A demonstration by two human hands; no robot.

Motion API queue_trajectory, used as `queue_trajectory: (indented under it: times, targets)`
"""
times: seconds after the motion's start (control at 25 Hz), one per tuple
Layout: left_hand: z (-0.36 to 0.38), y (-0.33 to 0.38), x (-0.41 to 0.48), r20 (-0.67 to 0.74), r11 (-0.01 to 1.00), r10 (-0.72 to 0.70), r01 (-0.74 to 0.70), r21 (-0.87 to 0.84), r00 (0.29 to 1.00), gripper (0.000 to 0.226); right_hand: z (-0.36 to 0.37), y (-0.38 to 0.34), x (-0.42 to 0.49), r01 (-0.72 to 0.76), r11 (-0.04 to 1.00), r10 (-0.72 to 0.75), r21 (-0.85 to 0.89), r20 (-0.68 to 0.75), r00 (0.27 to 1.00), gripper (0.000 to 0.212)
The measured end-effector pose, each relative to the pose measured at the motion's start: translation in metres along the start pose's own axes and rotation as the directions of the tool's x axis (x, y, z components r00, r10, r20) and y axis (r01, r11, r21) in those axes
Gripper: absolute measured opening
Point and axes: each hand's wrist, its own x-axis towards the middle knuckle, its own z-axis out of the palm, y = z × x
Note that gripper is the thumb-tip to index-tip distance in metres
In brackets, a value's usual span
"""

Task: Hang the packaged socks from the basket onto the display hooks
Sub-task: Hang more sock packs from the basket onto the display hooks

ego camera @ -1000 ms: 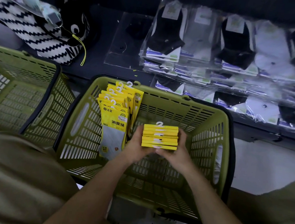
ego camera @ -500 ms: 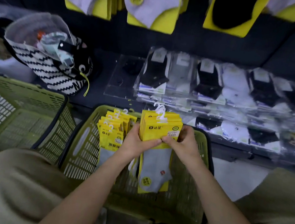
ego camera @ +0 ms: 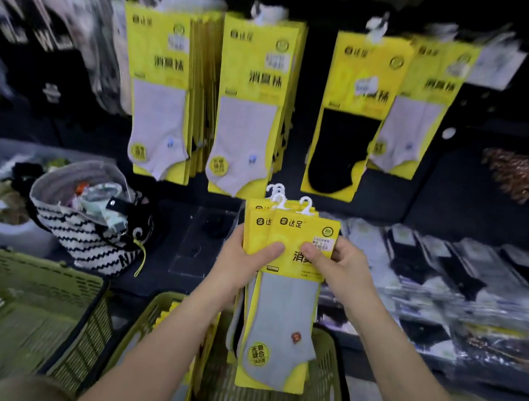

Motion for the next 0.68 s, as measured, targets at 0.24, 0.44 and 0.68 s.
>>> queue_trajectory:
  times: [0.24, 0.44, 0.68]
  targets:
    - [0.019, 0.072, 0.034, 0.043, 0.982, 0.189, -0.190, 0.014, 0.981, 0.033, -0.031, -0.111, 0.047, 0.261, 0.962, -0.268, -0.077, -0.090, 0.959, 0.001]
    - [0.031, 0.105, 0.048, 0.083, 0.960, 0.271, -0.275, 0.043, 0.959, 0.052, -0.051, -0.184, 0.069, 0.303, 0.881, -0.266, -0.363, 0.148, 0.952, 0.012]
    - [0.042, 0.112, 0.053, 0.064, 0.958, 0.286, -0.288, 0.015, 0.956, 0.044, -0.062, -0.205, 0.077, 0.280, 0.858, -0.200, -0.431, 0.221, 0.955, 0.015]
